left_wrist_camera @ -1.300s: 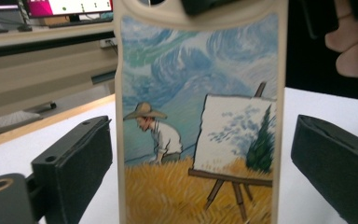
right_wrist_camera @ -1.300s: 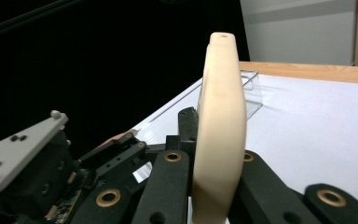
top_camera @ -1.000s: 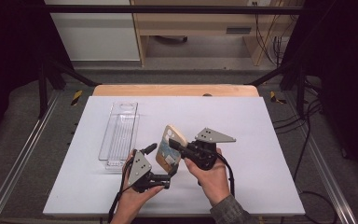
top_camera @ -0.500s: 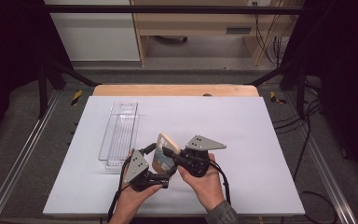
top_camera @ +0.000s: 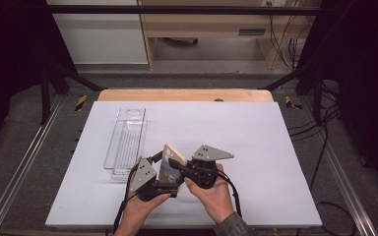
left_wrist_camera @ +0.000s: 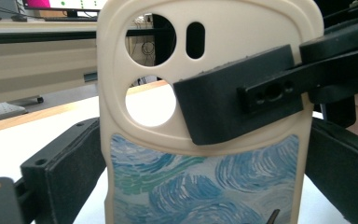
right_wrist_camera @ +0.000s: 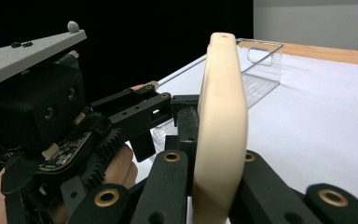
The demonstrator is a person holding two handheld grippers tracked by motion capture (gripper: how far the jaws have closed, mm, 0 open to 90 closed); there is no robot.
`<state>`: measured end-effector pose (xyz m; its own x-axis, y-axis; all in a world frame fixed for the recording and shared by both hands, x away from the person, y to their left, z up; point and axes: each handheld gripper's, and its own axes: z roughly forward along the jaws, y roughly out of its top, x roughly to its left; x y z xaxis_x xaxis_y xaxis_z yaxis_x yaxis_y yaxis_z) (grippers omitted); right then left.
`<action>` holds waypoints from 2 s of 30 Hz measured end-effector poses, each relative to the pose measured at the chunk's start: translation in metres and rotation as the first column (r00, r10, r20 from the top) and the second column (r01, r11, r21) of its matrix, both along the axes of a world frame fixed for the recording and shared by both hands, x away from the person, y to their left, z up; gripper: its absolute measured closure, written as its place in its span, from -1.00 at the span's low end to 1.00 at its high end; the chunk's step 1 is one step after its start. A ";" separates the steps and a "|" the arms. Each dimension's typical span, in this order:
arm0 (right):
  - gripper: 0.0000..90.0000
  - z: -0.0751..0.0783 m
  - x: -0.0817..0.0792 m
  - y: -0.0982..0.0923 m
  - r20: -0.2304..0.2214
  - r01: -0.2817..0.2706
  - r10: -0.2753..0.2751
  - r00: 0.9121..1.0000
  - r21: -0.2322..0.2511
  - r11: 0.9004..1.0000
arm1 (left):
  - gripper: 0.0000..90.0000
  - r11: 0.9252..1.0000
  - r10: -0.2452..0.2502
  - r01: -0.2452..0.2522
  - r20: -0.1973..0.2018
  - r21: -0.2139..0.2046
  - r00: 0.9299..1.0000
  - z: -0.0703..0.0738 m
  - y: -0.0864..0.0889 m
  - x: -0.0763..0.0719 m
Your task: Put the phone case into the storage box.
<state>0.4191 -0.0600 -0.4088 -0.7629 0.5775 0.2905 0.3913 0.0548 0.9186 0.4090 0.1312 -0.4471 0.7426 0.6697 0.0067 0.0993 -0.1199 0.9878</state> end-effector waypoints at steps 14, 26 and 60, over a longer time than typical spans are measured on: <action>0.94 0.001 0.001 -0.001 -0.015 0.010 -0.010 1.000 0.010 1.000 | -0.79 1.000 -0.013 0.013 -0.004 -0.001 1.000 0.002 0.001 -0.001; 0.91 0.003 0.000 0.000 -0.020 0.004 -0.004 1.000 0.014 1.000 | -0.76 1.000 -0.004 0.004 0.004 0.017 1.000 0.005 0.002 -0.003; 0.12 0.018 -0.005 -0.009 0.054 0.111 -0.109 0.993 -0.036 0.993 | -0.74 0.999 0.007 -0.007 -0.001 0.044 1.000 0.004 0.001 -0.004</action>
<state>0.4137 -0.0691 -0.3907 -0.7077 0.6688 0.2276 0.3483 0.0501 0.9360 0.4055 0.1319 -0.4434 0.7380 0.6739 0.0352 0.1018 -0.1626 0.9814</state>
